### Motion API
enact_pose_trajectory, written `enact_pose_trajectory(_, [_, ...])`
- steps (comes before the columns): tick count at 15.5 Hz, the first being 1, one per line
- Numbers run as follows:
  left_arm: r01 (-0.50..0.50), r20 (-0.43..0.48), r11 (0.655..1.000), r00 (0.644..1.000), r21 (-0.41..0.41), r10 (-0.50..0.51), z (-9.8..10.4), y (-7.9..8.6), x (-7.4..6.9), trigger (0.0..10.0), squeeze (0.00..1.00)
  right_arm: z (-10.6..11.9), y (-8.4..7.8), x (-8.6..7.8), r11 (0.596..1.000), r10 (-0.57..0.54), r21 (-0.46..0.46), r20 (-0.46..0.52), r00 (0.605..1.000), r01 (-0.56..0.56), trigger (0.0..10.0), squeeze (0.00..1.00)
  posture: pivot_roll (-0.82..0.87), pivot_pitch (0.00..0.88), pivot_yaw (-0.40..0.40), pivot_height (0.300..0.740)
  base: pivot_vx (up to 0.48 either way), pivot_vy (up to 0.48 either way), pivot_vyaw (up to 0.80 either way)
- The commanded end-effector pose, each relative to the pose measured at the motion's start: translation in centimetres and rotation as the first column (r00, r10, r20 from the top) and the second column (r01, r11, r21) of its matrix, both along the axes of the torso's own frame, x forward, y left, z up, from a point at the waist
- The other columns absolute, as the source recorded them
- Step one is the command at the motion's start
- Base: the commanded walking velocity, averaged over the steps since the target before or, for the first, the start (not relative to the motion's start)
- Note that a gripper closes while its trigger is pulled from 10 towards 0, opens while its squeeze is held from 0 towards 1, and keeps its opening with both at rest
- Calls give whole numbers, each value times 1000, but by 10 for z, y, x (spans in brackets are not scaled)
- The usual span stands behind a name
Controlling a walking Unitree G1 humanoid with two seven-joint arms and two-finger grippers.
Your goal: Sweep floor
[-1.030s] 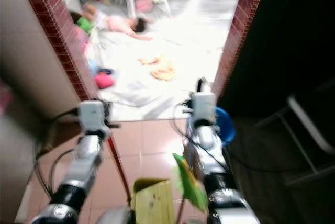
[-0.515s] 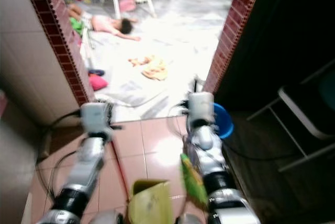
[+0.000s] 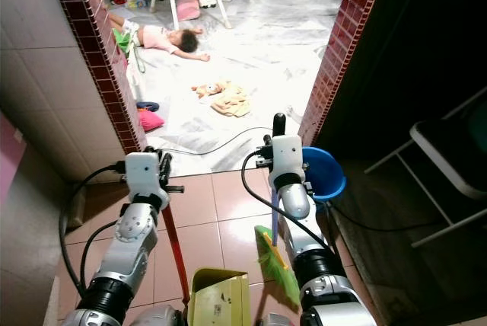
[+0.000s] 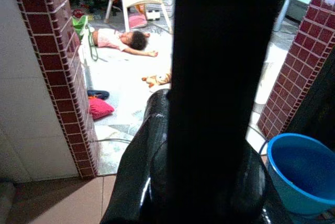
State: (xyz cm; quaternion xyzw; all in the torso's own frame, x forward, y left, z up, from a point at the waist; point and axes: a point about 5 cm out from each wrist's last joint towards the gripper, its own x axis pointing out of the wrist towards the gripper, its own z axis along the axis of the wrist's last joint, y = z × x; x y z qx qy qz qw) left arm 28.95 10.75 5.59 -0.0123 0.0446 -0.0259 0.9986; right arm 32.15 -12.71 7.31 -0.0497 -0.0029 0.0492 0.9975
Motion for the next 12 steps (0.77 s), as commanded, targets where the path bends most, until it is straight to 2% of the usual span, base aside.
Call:
enact_pose_trajectory(1, [34, 8, 999, 999, 8, -35, 1, -5, 0, 10000, 0, 2, -6, 2, 1000, -20, 9, 5, 1000, 20, 10000, 0, -9, 0, -27, 731, 0, 0, 0])
enact_pose_trajectory(2, [47, -18, 999, 999, 21, -47, -6, -5, -1, 10000, 0, -2, -8, 0, 999, -29, 17, -4, 1000, 29, 10000, 0, -5, 0, -25, 731, 0, 0, 0])
enact_pose_trajectory(4, [79, -164, 996, 984, 32, -73, -30, -5, -6, 10000, 0, -14, -14, -6, 998, -64, 14, -54, 996, 65, 10000, 0, -11, 0, -17, 731, 0, 0, 0])
enact_pose_trajectory(8, [137, -164, 985, 979, 102, -119, -28, -6, -6, 10000, 0, -17, -27, -9, 993, -117, 5, -68, 991, 118, 10000, 0, -28, 0, -1, 731, 0, 0, 0])
enact_pose_trajectory(12, [162, -187, 983, 972, 84, -144, -34, 2, -12, 10000, 0, -22, -31, -12, 986, -158, 32, -82, 984, 162, 10000, 0, -27, 0, 23, 731, 0, 0, 0])
